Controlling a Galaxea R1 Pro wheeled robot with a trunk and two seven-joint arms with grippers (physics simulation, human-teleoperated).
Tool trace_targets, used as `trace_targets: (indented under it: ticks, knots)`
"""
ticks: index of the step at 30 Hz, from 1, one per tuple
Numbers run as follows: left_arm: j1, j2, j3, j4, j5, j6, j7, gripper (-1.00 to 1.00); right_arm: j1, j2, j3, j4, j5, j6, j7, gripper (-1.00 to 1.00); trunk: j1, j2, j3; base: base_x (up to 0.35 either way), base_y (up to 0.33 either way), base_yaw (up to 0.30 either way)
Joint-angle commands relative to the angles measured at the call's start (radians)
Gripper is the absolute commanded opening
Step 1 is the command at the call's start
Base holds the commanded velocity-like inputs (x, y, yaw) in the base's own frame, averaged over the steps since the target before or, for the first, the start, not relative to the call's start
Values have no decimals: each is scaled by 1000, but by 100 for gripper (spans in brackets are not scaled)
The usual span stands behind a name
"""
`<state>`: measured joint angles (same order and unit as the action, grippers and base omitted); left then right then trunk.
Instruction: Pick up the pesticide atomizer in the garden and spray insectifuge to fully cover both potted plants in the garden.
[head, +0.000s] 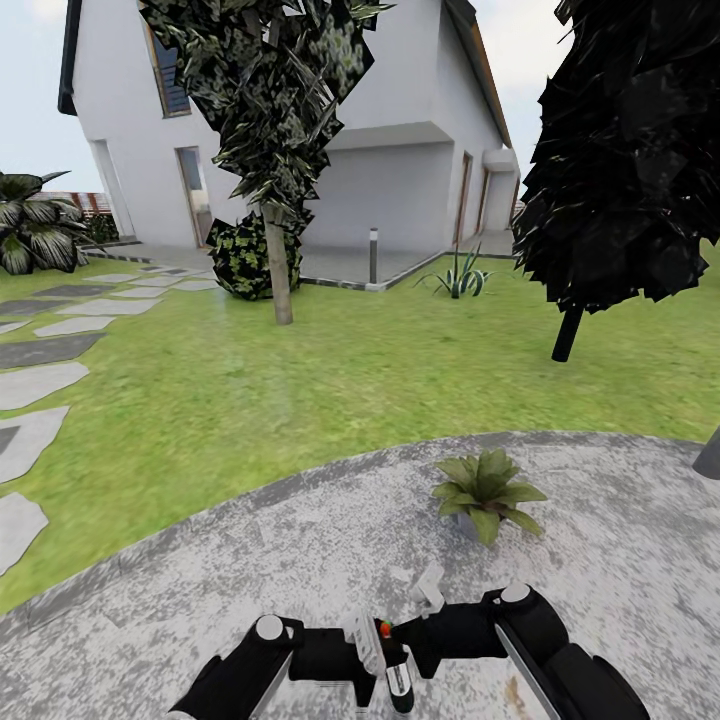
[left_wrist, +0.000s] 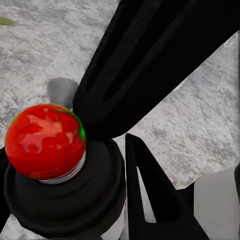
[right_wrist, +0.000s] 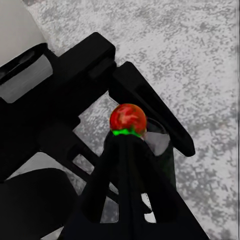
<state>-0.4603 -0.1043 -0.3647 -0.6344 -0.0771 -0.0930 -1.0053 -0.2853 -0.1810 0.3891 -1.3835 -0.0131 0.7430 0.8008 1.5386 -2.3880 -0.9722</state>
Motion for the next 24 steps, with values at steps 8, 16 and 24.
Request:
trace_targets:
  ticks: [8, 16, 24]
  knots:
    - [0, 1, 0, -29, 2, 1, -27, -100, 0, 0, 1, 4, 2, 1, -11, -100, 0, 0, 0, 0, 0, 0]
    - [0, 4, 5, 18, 1, 4, -5, -100, 0, -1, -28, -6, 2, -7, -11, -100, 0, 0, 0, 0, 0, 0]
    - [0, 2, 8, 64, 4, 52, 159, -100, 0, -6, -201, -12, 5, -16, -9, -100, 0, 0, 0, 0, 0, 0]
